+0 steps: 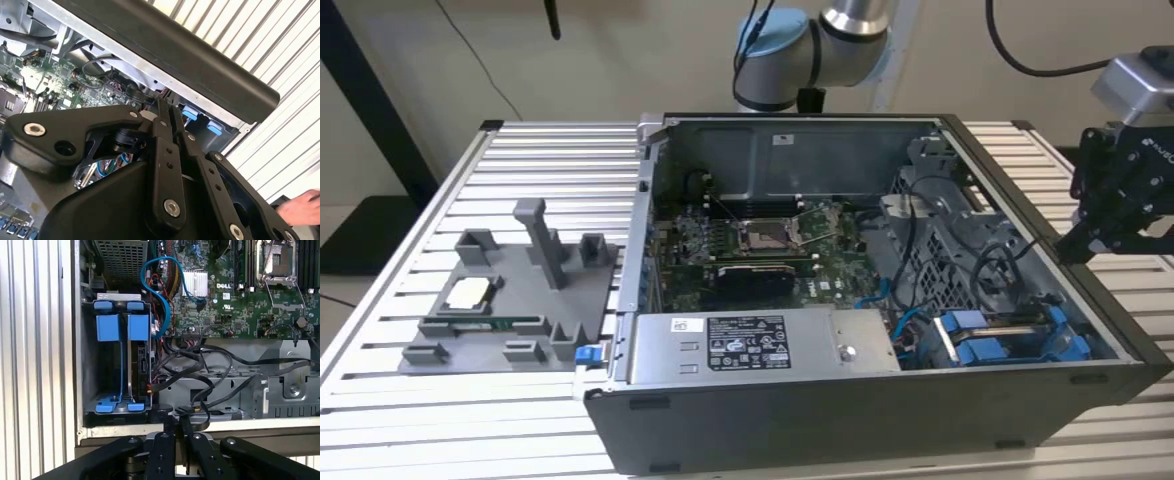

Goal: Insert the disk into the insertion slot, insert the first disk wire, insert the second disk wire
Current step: 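Insert the second disk wire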

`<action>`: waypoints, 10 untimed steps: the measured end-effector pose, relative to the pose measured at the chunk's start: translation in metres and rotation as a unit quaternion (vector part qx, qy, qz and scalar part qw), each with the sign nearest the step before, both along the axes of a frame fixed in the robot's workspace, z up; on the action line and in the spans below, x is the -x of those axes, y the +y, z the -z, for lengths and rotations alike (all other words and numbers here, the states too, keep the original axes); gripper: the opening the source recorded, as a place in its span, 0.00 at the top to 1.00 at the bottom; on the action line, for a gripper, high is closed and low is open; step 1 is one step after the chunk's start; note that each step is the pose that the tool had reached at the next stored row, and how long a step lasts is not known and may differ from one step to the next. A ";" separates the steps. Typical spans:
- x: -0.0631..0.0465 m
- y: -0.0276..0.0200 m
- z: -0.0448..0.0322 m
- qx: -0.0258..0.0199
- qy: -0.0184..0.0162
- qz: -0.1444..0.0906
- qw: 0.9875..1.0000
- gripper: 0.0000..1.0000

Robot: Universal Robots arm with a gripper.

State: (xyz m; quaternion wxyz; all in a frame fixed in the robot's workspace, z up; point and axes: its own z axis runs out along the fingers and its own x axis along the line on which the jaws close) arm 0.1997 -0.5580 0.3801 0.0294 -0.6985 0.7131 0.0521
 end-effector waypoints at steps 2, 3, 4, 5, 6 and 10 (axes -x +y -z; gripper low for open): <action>0.000 0.0000 -0.0003 0.000 0.000 0.000 1.000 0.84; 0.001 0.0000 -0.0013 0.000 0.000 0.000 1.000 0.84; 0.001 0.0000 -0.0023 0.000 0.000 0.000 1.000 0.84; 0.003 0.0000 -0.0034 0.000 0.000 0.000 1.000 0.84; 0.004 0.0000 -0.0043 0.000 0.000 0.000 1.000 0.84; 0.012 0.0004 -0.0053 0.000 0.000 0.000 1.000 0.84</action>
